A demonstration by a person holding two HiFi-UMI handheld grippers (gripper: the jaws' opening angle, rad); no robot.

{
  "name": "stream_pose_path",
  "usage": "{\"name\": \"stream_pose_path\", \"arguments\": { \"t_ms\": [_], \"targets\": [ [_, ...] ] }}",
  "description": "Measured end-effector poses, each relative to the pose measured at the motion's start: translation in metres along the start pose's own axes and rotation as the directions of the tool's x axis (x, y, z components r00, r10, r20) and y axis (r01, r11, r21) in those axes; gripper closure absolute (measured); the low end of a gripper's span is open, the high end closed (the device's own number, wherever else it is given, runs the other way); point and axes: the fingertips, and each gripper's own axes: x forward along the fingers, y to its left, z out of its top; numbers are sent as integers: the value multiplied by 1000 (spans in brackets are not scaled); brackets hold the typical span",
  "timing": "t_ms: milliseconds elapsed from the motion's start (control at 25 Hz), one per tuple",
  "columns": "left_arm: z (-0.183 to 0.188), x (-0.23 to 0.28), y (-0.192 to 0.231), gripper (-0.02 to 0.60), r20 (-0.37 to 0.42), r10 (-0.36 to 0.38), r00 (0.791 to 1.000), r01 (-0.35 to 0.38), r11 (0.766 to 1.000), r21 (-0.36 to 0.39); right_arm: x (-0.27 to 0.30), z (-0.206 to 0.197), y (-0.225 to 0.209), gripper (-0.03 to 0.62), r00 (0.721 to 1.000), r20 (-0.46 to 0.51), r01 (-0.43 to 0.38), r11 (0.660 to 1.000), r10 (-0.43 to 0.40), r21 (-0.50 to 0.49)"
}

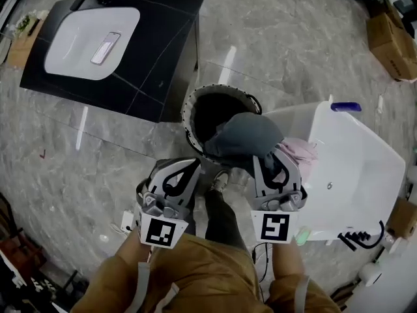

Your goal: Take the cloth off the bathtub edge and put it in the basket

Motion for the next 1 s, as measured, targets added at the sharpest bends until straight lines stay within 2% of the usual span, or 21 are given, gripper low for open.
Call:
{"name": "stream_pose_path", "arguments": {
  "t_ms": [200,400,560,840,920,1000],
  "targets": [
    [-83,31,-4,575,-32,40,999,-40,999,-20,71,-95,48,516,998,-20,-60,998,60,1],
    [-177,48,-36,575,-76,9,997,-12,999,-50,124,-193,109,516,989,-82,-124,992,123,2],
    [-237,61,-53,575,-97,-8,995,3,999,-54,157,-245,145,516,984,-93,-155,988,155,6],
    [-300,72,-59,575,-65,-7,998,5,999,-39,214,-321,186,514,972,-130,-193,981,194,24],
    [-309,74,-59,575,-45,-5,999,4,1000,-16,227,-339,195,516,967,-145,-206,978,208,25],
    [-319,79,-56,575,-33,-4,999,4,1000,15,242,-361,206,513,951,-180,-248,968,250,35]
  ]
}}
